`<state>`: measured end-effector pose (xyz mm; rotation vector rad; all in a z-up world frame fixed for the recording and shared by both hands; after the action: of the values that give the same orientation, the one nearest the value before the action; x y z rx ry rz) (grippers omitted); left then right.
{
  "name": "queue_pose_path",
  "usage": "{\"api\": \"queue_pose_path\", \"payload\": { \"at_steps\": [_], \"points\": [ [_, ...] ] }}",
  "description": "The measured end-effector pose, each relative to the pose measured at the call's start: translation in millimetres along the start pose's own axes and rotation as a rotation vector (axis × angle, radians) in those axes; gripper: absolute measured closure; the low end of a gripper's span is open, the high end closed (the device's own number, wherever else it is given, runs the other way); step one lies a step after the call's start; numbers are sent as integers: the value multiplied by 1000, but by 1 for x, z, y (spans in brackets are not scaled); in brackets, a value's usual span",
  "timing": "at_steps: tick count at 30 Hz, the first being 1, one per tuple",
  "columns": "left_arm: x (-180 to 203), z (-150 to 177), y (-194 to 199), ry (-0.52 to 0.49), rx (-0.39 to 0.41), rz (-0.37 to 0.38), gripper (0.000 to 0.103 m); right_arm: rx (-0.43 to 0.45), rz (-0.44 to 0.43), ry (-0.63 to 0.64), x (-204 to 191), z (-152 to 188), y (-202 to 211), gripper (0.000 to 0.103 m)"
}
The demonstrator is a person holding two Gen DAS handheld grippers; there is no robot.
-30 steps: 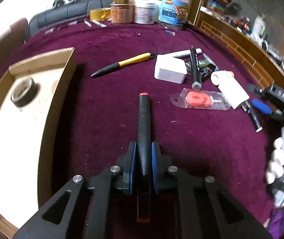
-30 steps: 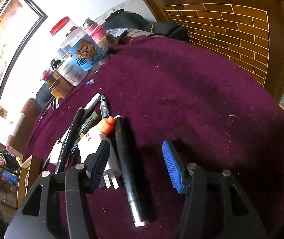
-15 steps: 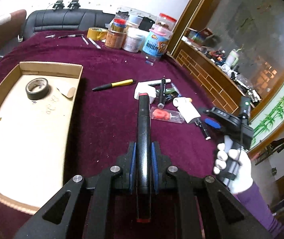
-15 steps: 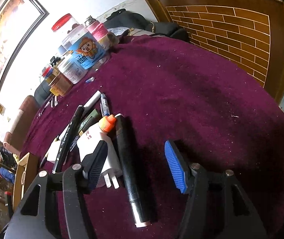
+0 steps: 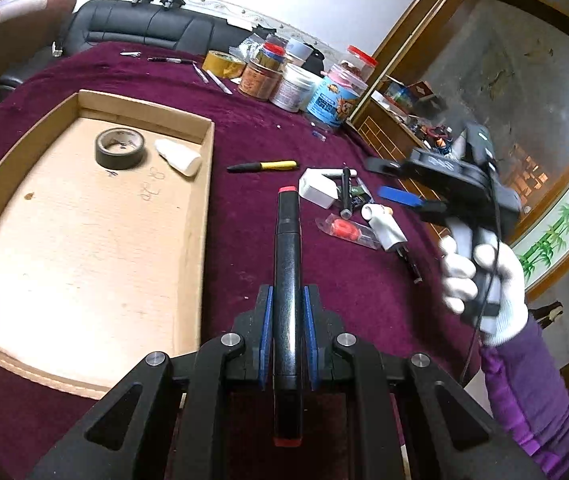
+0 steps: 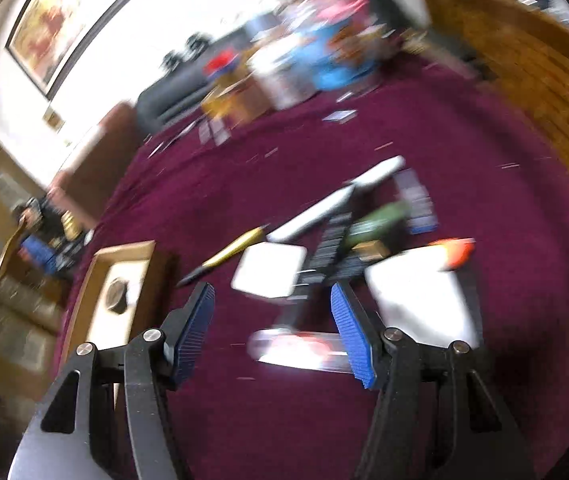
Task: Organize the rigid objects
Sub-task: 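Carry the marker toward the tray with the left tool while the right tool grasps the white square block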
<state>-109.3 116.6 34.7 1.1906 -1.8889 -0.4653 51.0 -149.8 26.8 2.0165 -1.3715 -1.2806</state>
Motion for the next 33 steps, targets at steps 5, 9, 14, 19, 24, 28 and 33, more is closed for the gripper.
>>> {"api": "queue_pose_path", "payload": {
  "at_steps": [5,9,14,19,24,28,33],
  "points": [
    [-25,-5,12,38,29,-3,91,-105,119,68,-25,-11,-50,43],
    [-45,-8,15,76,41,-2,91,-163,232,61,-20,-10,-76,43],
    [-63,-9,12,111,32,-3,91,-178,371,126,-22,-10,-94,42],
    [-72,-10,16,124,24,-18,91,-166,398,153,-25,-9,-92,51],
    [-87,-31,24,131,11,-58,91,-95,307,146,-40,-12,-64,51],
    [-100,-47,29,137,10,-132,91,-58,194,183,-69,-10,-44,51],
    [-109,-42,33,178,15,-137,91,-109,26,268,-127,14,-44,51]
  ]
}}
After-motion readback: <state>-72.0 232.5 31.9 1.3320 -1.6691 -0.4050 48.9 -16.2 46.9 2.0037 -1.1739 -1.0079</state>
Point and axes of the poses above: each gripper's, at about its wrist camera, not at the fingertips, and y roughly against the way its jaws point, x to its right, z to its underside, the point moved 5 cm from there along -y, roughly the way its jaws point, and after that the axes turned 3 degrees about -x, right-handed, at the moved point
